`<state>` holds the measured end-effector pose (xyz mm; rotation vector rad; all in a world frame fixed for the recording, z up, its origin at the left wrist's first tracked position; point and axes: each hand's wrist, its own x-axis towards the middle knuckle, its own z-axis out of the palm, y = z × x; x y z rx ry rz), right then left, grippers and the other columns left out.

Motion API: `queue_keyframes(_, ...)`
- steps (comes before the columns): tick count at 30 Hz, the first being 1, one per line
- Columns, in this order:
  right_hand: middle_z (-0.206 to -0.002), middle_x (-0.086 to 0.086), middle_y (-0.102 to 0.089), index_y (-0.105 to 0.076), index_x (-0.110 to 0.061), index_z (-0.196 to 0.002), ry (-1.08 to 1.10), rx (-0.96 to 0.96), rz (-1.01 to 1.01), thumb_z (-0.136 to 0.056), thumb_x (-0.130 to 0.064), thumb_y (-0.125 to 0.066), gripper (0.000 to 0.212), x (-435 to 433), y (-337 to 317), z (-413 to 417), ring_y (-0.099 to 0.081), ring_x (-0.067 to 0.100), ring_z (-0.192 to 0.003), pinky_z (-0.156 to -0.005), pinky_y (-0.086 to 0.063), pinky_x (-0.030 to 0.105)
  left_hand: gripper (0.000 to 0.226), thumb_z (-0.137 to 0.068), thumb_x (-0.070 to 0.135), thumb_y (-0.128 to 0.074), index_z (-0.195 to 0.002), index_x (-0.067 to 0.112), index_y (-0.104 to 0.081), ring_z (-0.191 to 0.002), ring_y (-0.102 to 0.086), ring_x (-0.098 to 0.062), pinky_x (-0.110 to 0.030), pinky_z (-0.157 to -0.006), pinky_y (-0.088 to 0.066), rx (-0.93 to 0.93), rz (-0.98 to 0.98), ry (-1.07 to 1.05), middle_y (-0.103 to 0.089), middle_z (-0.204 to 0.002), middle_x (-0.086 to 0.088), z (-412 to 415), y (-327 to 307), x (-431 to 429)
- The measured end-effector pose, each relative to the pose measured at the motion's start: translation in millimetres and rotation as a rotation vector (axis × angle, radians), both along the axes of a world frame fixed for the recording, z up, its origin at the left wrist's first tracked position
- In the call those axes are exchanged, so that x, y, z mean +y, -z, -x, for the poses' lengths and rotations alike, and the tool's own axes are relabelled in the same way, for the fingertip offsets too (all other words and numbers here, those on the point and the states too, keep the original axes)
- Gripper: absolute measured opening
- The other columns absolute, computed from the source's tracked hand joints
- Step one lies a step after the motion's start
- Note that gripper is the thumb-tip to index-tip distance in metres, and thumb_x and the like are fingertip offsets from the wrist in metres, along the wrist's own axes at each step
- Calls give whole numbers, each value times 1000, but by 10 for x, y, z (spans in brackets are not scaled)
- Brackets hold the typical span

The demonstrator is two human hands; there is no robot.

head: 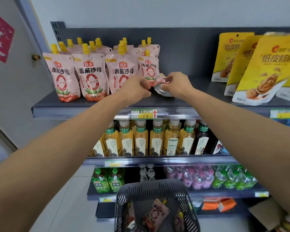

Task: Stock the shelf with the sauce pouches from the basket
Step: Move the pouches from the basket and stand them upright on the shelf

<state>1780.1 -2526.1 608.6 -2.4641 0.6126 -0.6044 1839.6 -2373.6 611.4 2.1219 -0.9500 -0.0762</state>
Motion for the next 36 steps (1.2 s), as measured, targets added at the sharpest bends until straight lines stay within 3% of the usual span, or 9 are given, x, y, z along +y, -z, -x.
queue_keyframes(4,-109,14,-67,-68,-6,-102,29,-14,-37,-81,-25,-69,28,-1,16,21,-62,29,-98,-88,-52,40,20,-80,8,-68,-100,6,-65,-65,-48,-4,-15,-59,-39,6,-5,1,-54,-73,7,4,17,15)
queue_keyframes(8,-109,14,-68,-69,-4,-104,42,-47,-43,-87,-22,-65,25,-23,-33,11,-63,26,-95,-75,-49,31,15,-80,7,-67,-96,9,-64,-67,-50,-9,-17,-58,-39,34,9,-1,-54,-72,5,2,13,-1)
queue_keyframes(12,-106,13,-69,-70,-5,-101,30,-48,-24,-87,-23,-65,24,-56,-85,2,-64,26,-94,-79,-52,34,13,-80,8,-67,-90,13,-62,-80,-53,-17,-25,-70,-43,35,-4,9,-58,-83,-1,-16,-5,-51)
queue_keyframes(18,-103,11,-70,-70,-5,-103,-9,-13,-21,-87,-24,-65,25,-136,-118,34,-62,20,-81,-80,-55,34,15,-80,9,-68,-94,12,-62,-80,-53,-15,-18,-63,-41,33,-23,11,-59,-87,-2,-48,-6,-138)
queue_keyframes(22,-85,7,-71,-73,-8,-83,-97,24,-21,-82,-21,-69,14,-16,-74,138,-61,15,-75,-75,-54,33,18,-80,11,-68,-98,10,-63,-74,-54,-11,-19,-67,-44,35,-94,68,-57,-78,4,21,63,-76)
queue_keyframes(26,-61,-5,-60,-74,-9,-80,-246,273,150,-79,-21,-70,13,215,160,346,-50,7,-57,-57,-44,24,18,-79,12,-69,-97,12,-64,-72,-56,-9,-20,-68,-46,27,-280,169,-60,-77,6,146,315,95)
queue_keyframes(29,-75,6,-70,-72,-7,-80,-334,470,184,-77,-23,-72,16,383,534,476,-58,13,-59,-58,-47,24,18,-79,11,-70,-96,12,-64,-69,-55,-7,-19,-62,-43,68,-439,227,-60,-76,8,253,702,201)
queue_keyframes(33,-93,15,-72,-71,0,-95,-454,766,256,-82,-20,-67,24,594,1261,549,-66,29,-86,-69,-53,34,24,-80,11,-67,-103,8,-64,-81,-54,-16,-24,-65,-38,119,-635,247,-60,-90,0,394,1414,303)
queue_keyframes(36,-69,11,-59,-63,-3,-71,-507,929,252,-84,-20,-65,21,700,1797,607,-56,24,-63,-55,-42,29,19,-80,10,-65,-99,11,-63,-81,-48,-16,-19,-53,-31,191,-713,262,-54,-89,-1,484,1946,402)
